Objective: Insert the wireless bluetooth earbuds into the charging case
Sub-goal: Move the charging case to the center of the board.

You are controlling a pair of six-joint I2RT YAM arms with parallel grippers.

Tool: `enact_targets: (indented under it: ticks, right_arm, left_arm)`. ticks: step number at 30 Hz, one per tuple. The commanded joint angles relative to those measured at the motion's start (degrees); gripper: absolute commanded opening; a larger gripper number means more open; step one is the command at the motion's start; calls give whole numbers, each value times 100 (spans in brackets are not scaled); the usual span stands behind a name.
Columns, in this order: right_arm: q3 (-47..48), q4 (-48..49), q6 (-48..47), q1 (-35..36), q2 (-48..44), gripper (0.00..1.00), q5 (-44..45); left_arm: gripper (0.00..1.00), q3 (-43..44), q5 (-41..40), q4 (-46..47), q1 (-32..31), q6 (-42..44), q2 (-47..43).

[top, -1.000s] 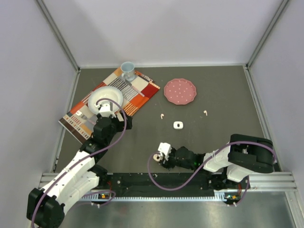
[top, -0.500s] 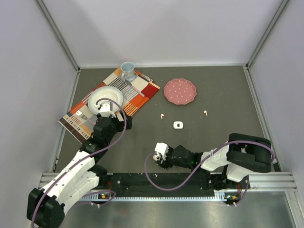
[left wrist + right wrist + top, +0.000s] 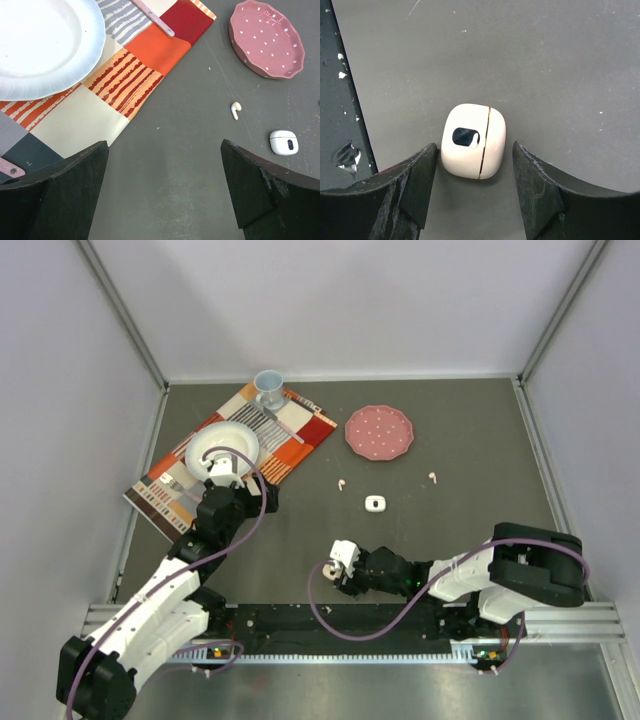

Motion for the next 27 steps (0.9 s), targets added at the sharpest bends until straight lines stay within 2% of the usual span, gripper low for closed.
enact_targets:
  ticks: [1, 9, 17, 21, 23, 27]
  right_arm:
    - [20, 33, 124, -22, 13, 61, -52]
    - [153, 137, 124, -22, 258, 59, -105]
    - [241, -118, 124, -22, 268, 50, -123]
    - [188, -197, 168, -13, 180, 54, -158]
    - [144, -224, 151, -22, 84, 61, -167]
    - [13, -241, -60, -13, -118, 63, -368]
  left_arm:
    - [99, -2, 100, 227, 45, 51, -3]
    - [99, -1, 127, 245, 54, 7, 6]
    - [99, -63, 162, 306, 98, -107, -108]
    - [99, -63, 215, 342, 106, -72, -143]
    - [99, -63, 232, 350, 115, -63, -143]
    - [99, -81, 267, 377, 115, -54, -108]
